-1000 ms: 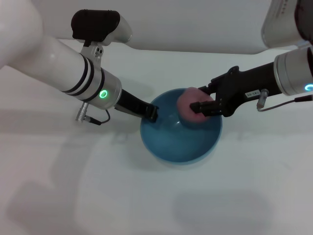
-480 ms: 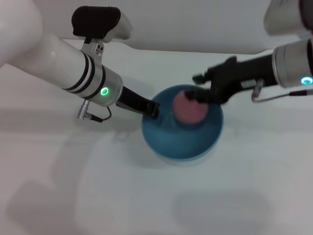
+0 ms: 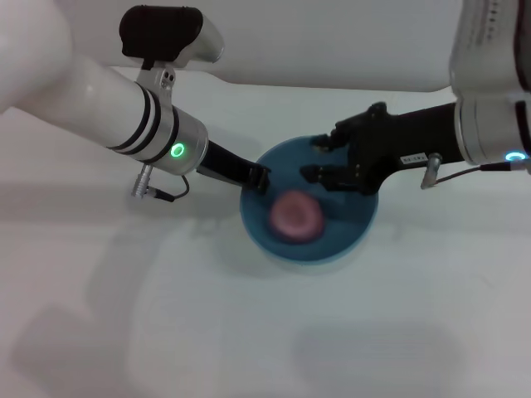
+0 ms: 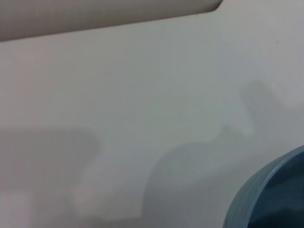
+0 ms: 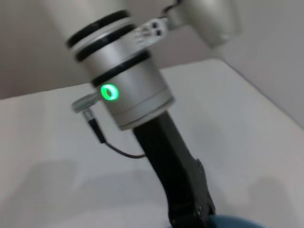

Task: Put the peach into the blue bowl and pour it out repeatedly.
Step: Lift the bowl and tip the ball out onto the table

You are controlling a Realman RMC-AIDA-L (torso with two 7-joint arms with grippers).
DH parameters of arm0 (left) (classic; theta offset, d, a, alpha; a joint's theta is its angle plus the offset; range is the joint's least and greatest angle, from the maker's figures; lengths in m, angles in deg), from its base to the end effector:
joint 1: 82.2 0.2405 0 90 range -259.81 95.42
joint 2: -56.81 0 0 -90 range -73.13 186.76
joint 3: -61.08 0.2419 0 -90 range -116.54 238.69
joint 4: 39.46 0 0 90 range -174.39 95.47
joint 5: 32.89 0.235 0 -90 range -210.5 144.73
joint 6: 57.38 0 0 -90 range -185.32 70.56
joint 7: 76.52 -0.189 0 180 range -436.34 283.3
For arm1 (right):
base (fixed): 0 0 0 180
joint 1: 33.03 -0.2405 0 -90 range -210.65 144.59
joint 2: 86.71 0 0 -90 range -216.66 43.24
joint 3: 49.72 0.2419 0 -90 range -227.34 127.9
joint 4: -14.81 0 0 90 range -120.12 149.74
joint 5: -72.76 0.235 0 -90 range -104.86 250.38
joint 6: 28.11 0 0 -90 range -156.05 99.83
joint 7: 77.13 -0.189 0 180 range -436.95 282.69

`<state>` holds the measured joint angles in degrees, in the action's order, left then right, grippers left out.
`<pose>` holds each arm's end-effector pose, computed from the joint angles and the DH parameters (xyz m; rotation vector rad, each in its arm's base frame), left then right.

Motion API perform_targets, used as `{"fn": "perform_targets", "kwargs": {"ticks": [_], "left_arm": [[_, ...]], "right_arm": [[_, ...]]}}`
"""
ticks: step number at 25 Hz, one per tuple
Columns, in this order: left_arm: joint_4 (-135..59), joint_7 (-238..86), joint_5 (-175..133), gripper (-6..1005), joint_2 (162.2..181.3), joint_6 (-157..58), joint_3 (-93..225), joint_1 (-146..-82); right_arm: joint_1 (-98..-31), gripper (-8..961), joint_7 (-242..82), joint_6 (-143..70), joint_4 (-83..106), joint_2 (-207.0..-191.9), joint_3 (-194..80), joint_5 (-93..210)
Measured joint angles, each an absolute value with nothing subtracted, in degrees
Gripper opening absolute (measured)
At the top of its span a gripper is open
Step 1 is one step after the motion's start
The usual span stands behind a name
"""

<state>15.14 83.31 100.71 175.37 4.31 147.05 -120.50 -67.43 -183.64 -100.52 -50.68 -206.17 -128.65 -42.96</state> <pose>-0.1932 0.4152 -0.1031 -2.4028 -1.3477 0.0983 0.1185 0.3965 -0.0727 -2.8943 0.2453 0.2124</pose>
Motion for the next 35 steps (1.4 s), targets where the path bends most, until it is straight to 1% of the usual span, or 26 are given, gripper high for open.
{"fn": "perform_targets", "kwargs": {"ticks": [3,5,7,10,12,14,16,22,26,30,33,35], "left_arm": [[15.12,83.27,100.58,0,175.38,1.97,147.42,-120.24],[15.09,82.69,99.26,0,175.41,-2.61,148.47,-119.49],[15.08,81.79,97.9,0,175.41,-5.15,149.43,-119.0],[15.14,76.89,92.24,0,175.35,-14.89,152.78,-116.8],[15.13,71.78,85.45,0,175.23,-25.52,156.32,-114.78],[14.97,68.75,80.48,0,175.2,-32.88,158.84,-113.68],[14.95,67.61,78.73,-1,175.19,-35.91,160.19,-113.29],[14.92,64.48,75.8,-1,175.31,-55.77,173.12,-112.31],[11.23,61.87,81.57,-2,175.53,-77.12,189.18,-112.07],[2.76,60.68,91.13,-1,175.86,-101.79,203.87,-112.03],[0.64,57.92,93.28,-1,175.87,-110.38,207.19,-111.88],[-0.15,53.09,93.51,-1,175.88,-110.86,207.73,-111.81]], "right_arm": [[-65.07,439,-179.09,-96.6,-51.65,-206.28,-128.0,-38.33],[-62.23,440,-178.49,-89.56,-51.25,-206.08,-125.99,-30.69],[-61.13,442,-178.29,-87.5,-50.58,-206.05,-124.87,-28.02],[-58.52,443,-176.49,-84.73,-47.98,-205.84,-121.18,-22.33],[-55.75,445,-175.67,-84.45,-45.1,-205.74,-116.6,-18.67],[-54.9,446,-175.66,-84.44,-44.1,-205.7,-115.1,-17.88],[-53.36,447,-175.65,-84.61,-41.82,-205.65,-112.41,-16.62],[-48.85,450,-175.63,-85.12,-33.73,-205.51,-104.02,-12.45],[-46.94,453,-175.62,-87.06,-29.56,-205.39,-97.14,-11.52],[-46.04,455,-175.57,-89.24,-26.99,-205.23,-91.67,-11.44],[-45.74,457,-175.5,-89.67,-26.37,-205.19,-89.8,-11.44],[-45.77,458,-175.08,-89.73,-26.19,-205.19,-89.51,-11.45]]}}
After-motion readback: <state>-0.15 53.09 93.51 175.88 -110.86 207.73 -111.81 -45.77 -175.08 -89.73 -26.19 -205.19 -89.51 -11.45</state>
